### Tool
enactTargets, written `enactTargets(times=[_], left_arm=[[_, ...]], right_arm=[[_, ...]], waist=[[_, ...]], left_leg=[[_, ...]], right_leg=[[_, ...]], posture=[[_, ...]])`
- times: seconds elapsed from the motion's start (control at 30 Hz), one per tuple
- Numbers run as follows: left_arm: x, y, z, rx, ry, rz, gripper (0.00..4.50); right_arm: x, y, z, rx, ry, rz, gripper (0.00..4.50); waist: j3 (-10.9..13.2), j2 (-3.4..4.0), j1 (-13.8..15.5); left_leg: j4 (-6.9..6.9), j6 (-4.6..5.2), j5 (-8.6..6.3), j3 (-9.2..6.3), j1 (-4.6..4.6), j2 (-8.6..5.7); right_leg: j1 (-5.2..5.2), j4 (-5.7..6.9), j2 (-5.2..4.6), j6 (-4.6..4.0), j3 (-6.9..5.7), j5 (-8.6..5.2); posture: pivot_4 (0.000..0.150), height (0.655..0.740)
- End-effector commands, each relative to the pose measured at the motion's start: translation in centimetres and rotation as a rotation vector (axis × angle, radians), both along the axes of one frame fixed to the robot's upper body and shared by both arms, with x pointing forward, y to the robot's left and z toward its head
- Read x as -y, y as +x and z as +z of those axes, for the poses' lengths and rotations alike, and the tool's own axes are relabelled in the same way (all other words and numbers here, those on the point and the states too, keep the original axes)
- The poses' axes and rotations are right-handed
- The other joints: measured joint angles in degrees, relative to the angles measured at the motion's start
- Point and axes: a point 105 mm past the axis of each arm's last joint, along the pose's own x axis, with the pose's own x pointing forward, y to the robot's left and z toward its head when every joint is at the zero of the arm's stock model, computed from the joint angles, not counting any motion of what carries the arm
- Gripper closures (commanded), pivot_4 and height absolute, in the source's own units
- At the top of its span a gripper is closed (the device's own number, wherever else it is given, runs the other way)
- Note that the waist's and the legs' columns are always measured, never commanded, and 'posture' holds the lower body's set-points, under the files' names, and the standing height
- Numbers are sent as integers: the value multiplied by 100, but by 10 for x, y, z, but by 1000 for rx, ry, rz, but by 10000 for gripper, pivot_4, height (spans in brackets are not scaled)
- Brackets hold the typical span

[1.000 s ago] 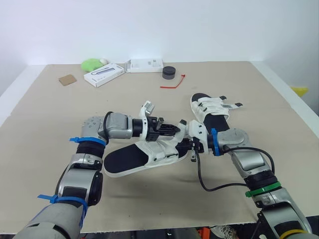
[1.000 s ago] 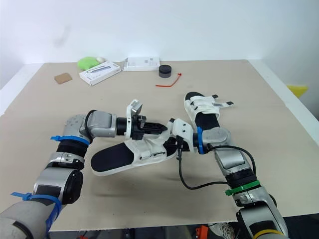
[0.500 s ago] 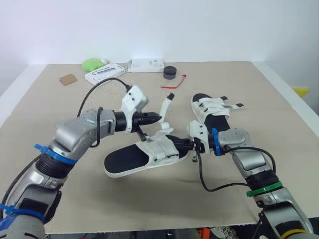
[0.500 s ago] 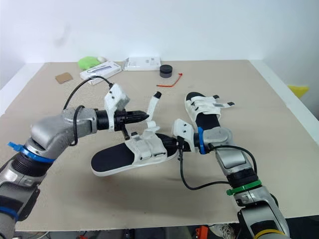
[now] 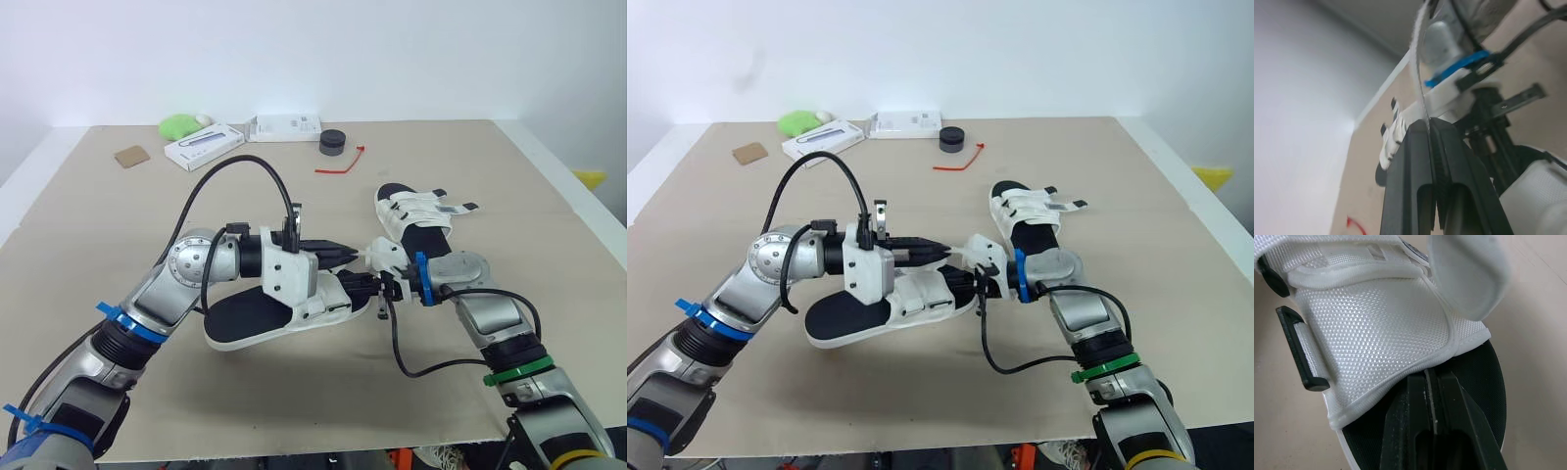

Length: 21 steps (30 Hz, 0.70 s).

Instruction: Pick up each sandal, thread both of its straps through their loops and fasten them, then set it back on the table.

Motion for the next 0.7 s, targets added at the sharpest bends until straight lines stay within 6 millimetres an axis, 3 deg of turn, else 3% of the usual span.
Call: enactTargets(times=[0.03, 0.3, 0.4, 0.43, 0.63, 0.67, 0.7], left_arm=[[-2, -14, -9, 60, 74, -71, 43793], [-4, -17, -11, 17, 86, -86, 43793], [-6, -16, -9, -35, 67, -72, 36295], [-7, -16, -7, -63, 54, -68, 30973], [-14, -14, 3, -219, -18, -27, 11051], [-15, -12, 6, -262, -43, -13, 4693], [-17, -9, 9, -319, -68, 2, 3232]], right_arm=[[-2, 0, 0, 5, -12, 18, 45000], [-3, 0, 0, 4, -13, 21, 45000], [-4, 1, 1, 5, -13, 22, 45000], [-4, 1, 1, 5, -13, 22, 45000], [-4, 0, 0, 0, -16, 27, 45000], [-4, 0, 0, 0, -17, 28, 45000], [-4, 1, 0, 0, -17, 28, 45000]], waist=[[0, 0, -2], [0, 0, -1], [0, 0, -3], [0, 0, -3], [0, 0, -6], [0, 0, -6], [0, 0, -6]], left_leg=[[0, 1, -1, 2, 0, 0], [1, 6, 0, 0, 2, 2], [1, 7, 0, 0, 3, 4], [1, 7, 0, -1, 3, 4], [2, 7, 0, -3, 4, 5], [2, 7, 0, -2, 4, 6], [2, 7, 0, -2, 4, 6]], right_leg=[[1, 0, 0, 0, 1, 0], [1, 1, 2, 2, -2, 0], [0, 1, 3, 1, -1, 0], [0, 1, 3, 1, -2, 0], [0, 3, 5, 1, -5, -1], [0, 3, 5, 1, -4, -1], [0, 3, 6, 1, -4, -1]], posture=[[1500, 7400], [1500, 7400], [1500, 7400], [1500, 7400], [1500, 7400], [1500, 7400], [1500, 7400]])
